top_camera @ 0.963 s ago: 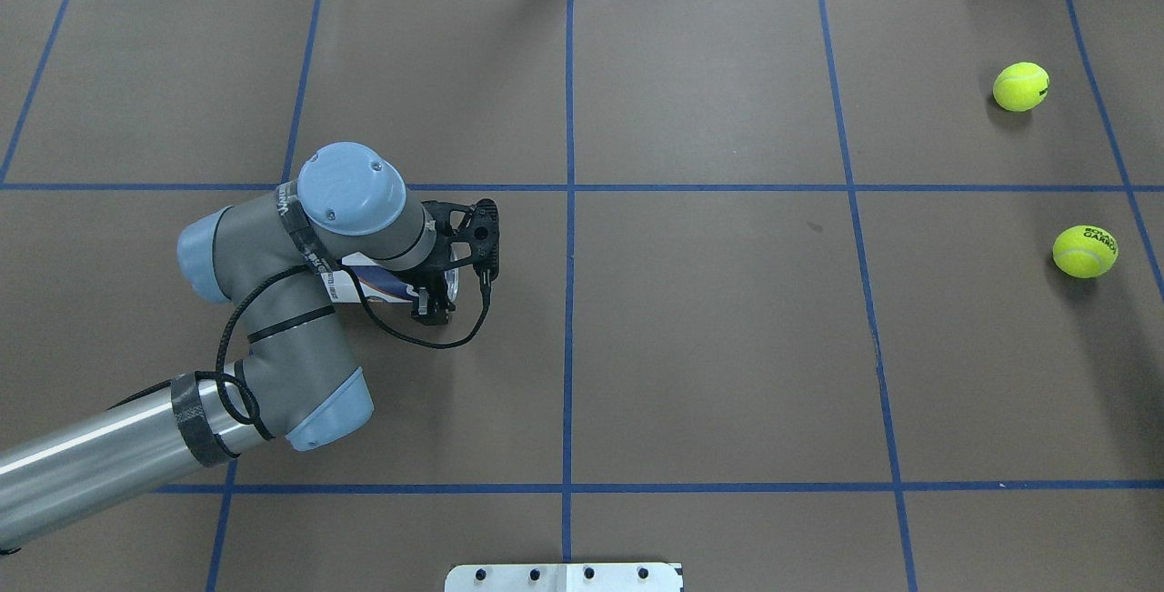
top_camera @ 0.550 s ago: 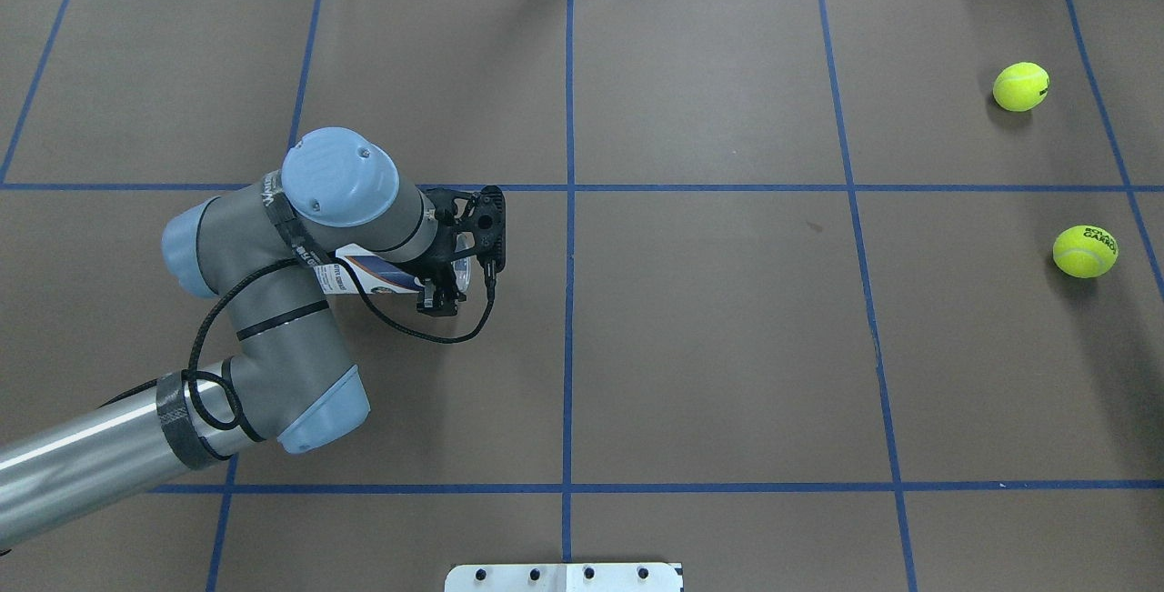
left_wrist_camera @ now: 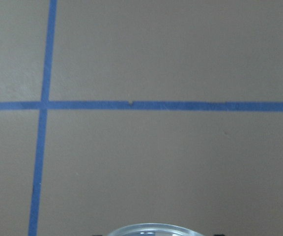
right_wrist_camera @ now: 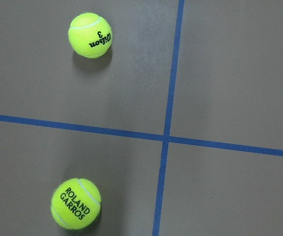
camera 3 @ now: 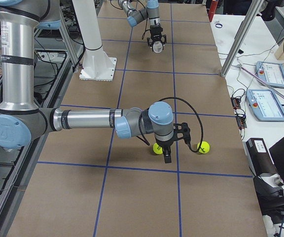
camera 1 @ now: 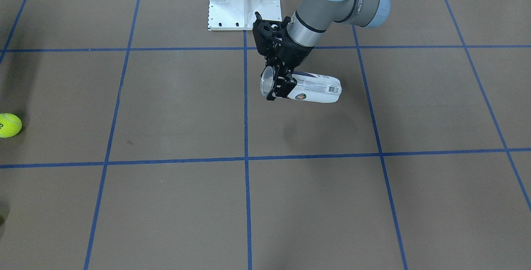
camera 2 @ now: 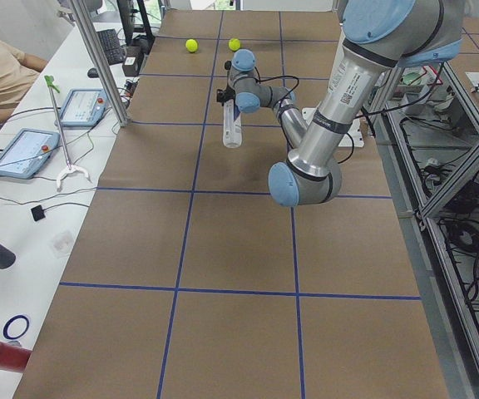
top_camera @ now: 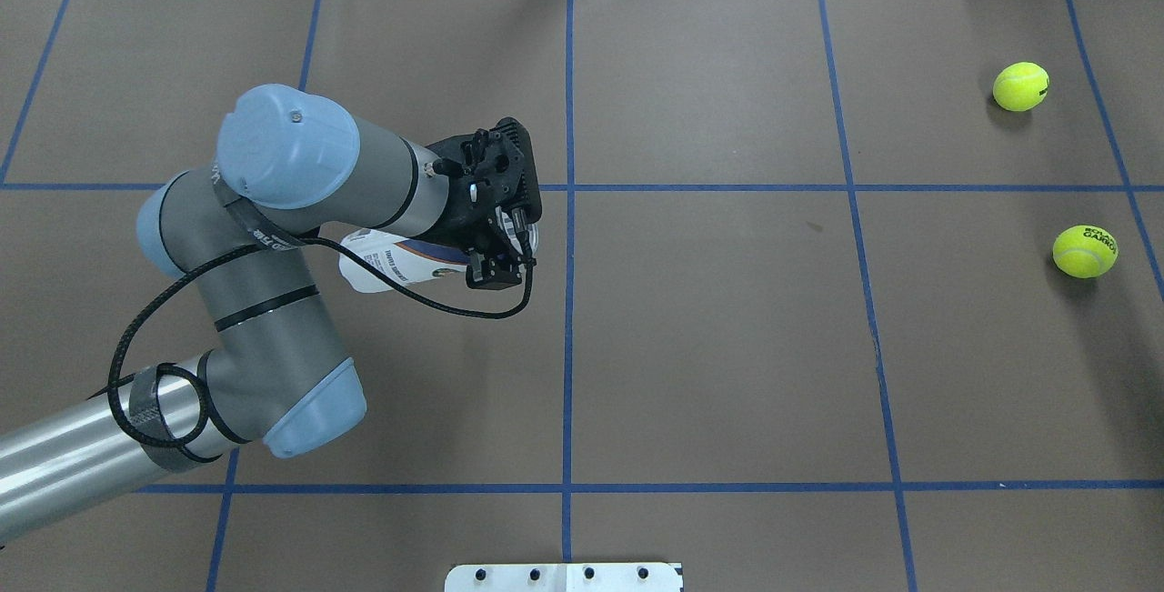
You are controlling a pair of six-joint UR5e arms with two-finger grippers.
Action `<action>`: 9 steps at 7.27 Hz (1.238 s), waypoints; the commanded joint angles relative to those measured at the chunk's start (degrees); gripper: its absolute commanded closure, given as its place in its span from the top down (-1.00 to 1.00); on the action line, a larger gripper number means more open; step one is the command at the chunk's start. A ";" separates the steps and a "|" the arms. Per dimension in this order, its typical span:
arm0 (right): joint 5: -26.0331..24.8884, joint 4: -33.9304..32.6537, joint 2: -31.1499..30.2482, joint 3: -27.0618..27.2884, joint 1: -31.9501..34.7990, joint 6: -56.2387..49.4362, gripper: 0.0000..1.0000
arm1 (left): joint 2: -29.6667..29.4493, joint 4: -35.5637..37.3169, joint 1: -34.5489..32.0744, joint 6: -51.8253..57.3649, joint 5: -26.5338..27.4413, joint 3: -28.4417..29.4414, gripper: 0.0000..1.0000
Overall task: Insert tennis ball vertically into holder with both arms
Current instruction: 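Lift and rotate the can upright with the left gripper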
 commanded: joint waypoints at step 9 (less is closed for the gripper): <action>0.83 0.09 0.00 0.50 -0.09 0.61 1.00 | -9.48 -81.53 4.13 -33.24 28.69 35.55 0.04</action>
